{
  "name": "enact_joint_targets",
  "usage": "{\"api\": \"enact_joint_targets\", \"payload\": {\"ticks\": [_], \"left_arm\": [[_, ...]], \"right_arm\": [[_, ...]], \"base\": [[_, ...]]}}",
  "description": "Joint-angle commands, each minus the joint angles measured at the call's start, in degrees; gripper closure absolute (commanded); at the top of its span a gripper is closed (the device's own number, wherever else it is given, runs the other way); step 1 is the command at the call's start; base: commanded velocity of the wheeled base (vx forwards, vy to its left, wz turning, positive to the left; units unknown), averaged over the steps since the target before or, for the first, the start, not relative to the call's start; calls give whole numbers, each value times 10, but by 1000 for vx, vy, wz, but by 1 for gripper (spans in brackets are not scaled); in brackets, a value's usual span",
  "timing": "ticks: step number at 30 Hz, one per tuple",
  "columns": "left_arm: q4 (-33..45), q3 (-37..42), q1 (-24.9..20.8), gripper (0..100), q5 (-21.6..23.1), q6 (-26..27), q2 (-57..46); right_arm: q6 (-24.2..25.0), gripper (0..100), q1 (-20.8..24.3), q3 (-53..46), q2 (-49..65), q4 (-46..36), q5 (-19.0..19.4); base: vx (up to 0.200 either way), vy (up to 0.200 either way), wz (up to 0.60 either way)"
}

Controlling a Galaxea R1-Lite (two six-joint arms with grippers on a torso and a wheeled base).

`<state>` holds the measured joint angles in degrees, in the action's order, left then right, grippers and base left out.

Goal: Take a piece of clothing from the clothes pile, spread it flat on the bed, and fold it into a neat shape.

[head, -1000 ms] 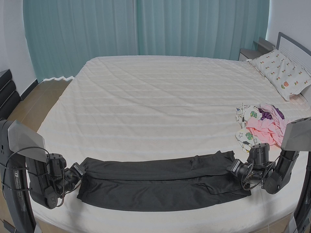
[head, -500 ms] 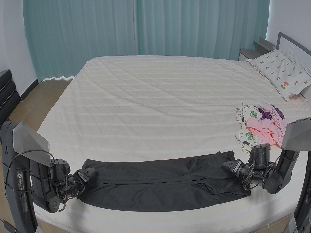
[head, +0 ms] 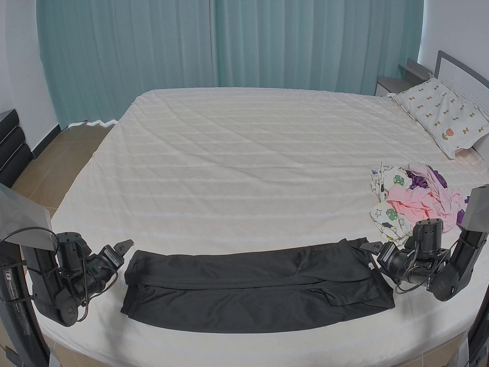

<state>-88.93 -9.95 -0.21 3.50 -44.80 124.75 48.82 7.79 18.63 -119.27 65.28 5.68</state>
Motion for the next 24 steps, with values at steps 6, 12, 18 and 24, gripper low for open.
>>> {"api": "enact_joint_targets", "payload": {"ticks": [6, 12, 18, 24], "left_arm": [[103, -116, 7, 0, 81, 60, 19], [231, -198, 14, 0, 99, 126, 29], [238, -206, 14, 0, 110, 151, 33], [239, -206, 14, 0, 111, 192, 48]], "right_arm": [[25, 0, -1, -17, 8, 1, 30], [23, 0, -1, -25, 5, 1, 44], [25, 0, -1, -25, 7, 3, 45], [26, 0, -1, -34, 4, 29, 45]], "base": [[0, 0, 0], [0, 0, 0], [0, 0, 0], [0, 0, 0]]}}
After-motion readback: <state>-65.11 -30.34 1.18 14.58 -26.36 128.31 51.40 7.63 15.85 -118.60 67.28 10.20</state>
